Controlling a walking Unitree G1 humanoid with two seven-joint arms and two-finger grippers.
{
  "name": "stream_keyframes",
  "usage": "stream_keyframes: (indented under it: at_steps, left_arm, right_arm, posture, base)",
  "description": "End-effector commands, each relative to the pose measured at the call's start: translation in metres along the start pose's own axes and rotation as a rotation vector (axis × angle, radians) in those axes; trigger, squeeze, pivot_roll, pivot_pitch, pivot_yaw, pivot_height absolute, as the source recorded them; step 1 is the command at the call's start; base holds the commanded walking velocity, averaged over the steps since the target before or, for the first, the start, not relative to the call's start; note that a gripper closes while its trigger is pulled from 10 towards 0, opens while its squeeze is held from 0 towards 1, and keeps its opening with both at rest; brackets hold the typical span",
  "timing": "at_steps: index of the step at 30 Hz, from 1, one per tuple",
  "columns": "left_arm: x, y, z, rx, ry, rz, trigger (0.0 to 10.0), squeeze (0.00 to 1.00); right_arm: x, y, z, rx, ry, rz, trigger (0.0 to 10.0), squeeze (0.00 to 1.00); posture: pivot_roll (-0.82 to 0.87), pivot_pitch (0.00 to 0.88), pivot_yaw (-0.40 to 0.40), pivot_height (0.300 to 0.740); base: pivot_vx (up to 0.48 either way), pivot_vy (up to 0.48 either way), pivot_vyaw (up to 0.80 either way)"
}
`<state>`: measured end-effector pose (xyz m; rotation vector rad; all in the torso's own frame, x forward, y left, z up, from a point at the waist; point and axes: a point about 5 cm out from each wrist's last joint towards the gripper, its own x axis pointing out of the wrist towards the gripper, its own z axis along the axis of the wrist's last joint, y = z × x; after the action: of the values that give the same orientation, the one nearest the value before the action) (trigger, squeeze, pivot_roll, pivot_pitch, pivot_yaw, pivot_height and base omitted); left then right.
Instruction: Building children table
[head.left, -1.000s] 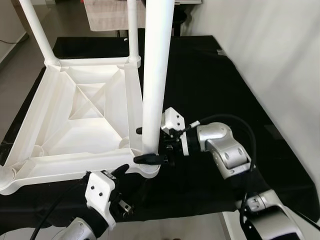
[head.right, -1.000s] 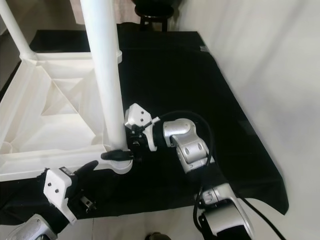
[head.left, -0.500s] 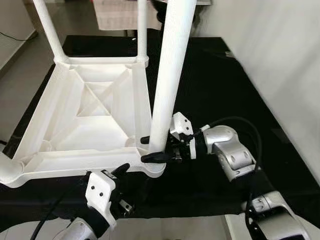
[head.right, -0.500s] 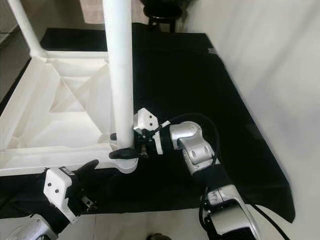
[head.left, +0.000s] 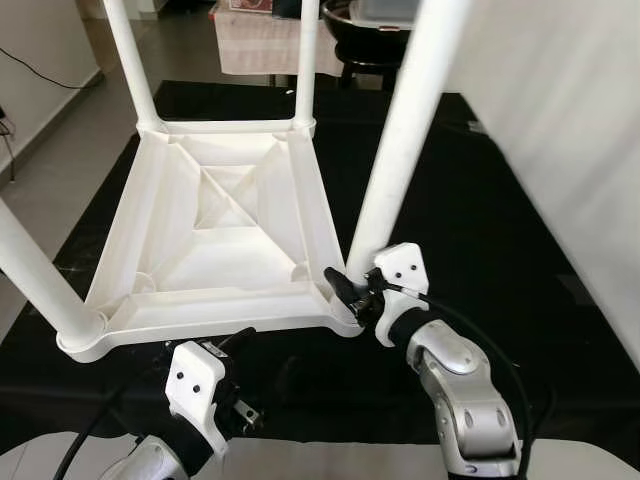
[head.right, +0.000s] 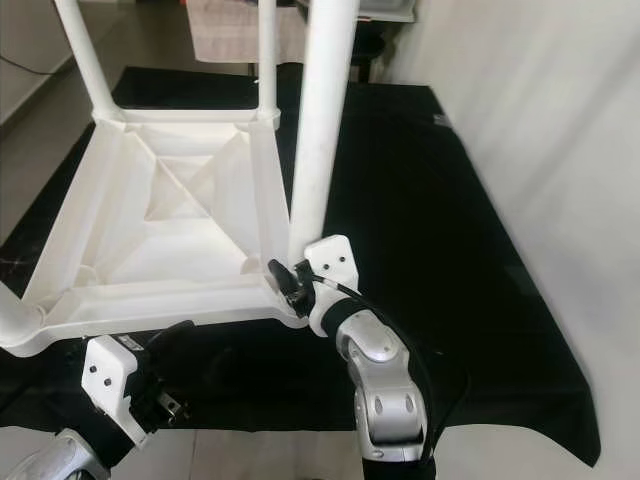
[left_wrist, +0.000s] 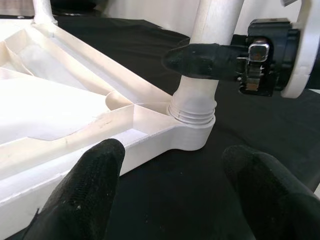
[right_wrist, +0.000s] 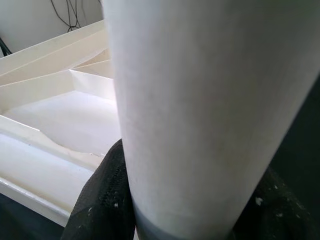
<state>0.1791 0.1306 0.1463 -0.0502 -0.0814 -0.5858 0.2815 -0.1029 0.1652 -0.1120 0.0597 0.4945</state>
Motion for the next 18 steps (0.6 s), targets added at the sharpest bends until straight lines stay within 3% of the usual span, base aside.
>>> stream_keyframes:
  at_steps: [1, 3, 4, 5, 6, 8, 10, 11, 12, 13, 14, 15, 18]
  left_arm:
    - [-0.002, 0.002, -0.005, -0.003, 0.02, 0.007, 10.0, 0.0]
    - [-0.002, 0.002, -0.005, -0.002, 0.019, 0.011, 10.0, 0.0]
    - [-0.002, 0.002, -0.005, -0.002, 0.019, 0.013, 10.0, 0.0]
    - [-0.002, 0.002, -0.005, -0.003, 0.019, 0.013, 10.0, 0.0]
    - [-0.002, 0.001, -0.006, -0.004, 0.02, 0.01, 10.0, 0.0]
    - [-0.002, 0.001, -0.006, -0.005, 0.021, 0.008, 10.0, 0.0]
    - [-0.002, 0.0, -0.006, -0.008, 0.021, 0.005, 10.0, 0.0]
    - [-0.002, 0.0, -0.006, -0.008, 0.021, 0.005, 10.0, 0.0]
    - [-0.002, 0.0, -0.006, -0.009, 0.021, 0.004, 10.0, 0.0]
    - [-0.002, -0.001, -0.006, -0.01, 0.02, 0.002, 10.0, 0.0]
    - [-0.002, -0.002, -0.006, -0.011, 0.02, 0.002, 10.0, 0.0]
    - [-0.002, -0.002, -0.006, -0.011, 0.019, 0.001, 10.0, 0.0]
    - [-0.002, -0.004, -0.005, -0.013, 0.019, 0.0, 10.0, 0.0]
  right_arm:
    - [-0.001, -0.008, -0.022, -0.023, 0.131, -0.037, 10.0, 0.0]
    - [0.002, -0.006, -0.017, -0.029, 0.107, -0.004, 10.0, 0.0]
    - [0.004, -0.001, -0.012, -0.023, 0.092, 0.03, 10.0, 0.15]
    - [0.008, 0.006, -0.005, 0.015, 0.068, 0.096, 10.0, 1.0]
    - [0.012, 0.011, 0.003, 0.025, 0.025, 0.171, 10.0, 1.0]
    - [0.013, 0.014, 0.009, 0.029, 0.0, 0.208, 10.0, 1.0]
    - [0.017, 0.018, 0.023, 0.004, -0.07, 0.405, 10.0, 1.0]
    - [0.017, 0.018, 0.023, 0.004, -0.07, 0.405, 10.0, 1.0]
    - [0.016, 0.018, 0.027, -0.021, -0.078, 0.553, 10.0, 1.0]
    - [0.016, 0.015, 0.029, -0.088, -0.069, 0.701, 10.0, 0.64]
    - [0.016, 0.011, 0.03, -0.135, -0.054, 0.786, 10.0, 0.64]
    - [0.015, 0.009, 0.03, -0.16, -0.042, 0.833, 10.0, 0.0]
    - [0.018, 0.003, 0.031, -0.224, -0.011, 0.917, 10.0, 0.0]
  posture:
    - [-0.18, 0.145, -0.091, 0.74]
    - [-0.18, 0.139, -0.09, 0.74]
    - [-0.18, 0.138, -0.09, 0.74]
    - [-0.18, 0.135, -0.092, 0.74]
    - [-0.18, 0.133, -0.092, 0.74]
    - [-0.18, 0.132, -0.091, 0.74]
    - [-0.18, 0.131, -0.09, 0.74]
    - [-0.18, 0.131, -0.09, 0.74]
    - [-0.17, 0.133, -0.092, 0.74]
    - [-0.16, 0.136, -0.091, 0.74]
    - [-0.16, 0.136, -0.092, 0.74]
    - [-0.16, 0.136, -0.092, 0.74]
    - [-0.15, 0.143, -0.094, 0.74]
  base:
    - [0.0, 0.0, 0.0]
    - [0.0, 0.0, 0.0]
    - [0.0, 0.0, 0.0]
    - [0.0, 0.0, 0.0]
    - [0.0, 0.0, 0.0]
    - [0.0, 0.0, 0.0]
    - [0.0, 0.0, 0.0]
    - [0.0, 0.0, 0.0]
    - [0.0, 0.0, 0.0]
    - [0.0, 0.0, 0.0]
    - [0.0, 0.0, 0.0]
    - [0.0, 0.0, 0.0]
    - [0.0, 0.0, 0.0]
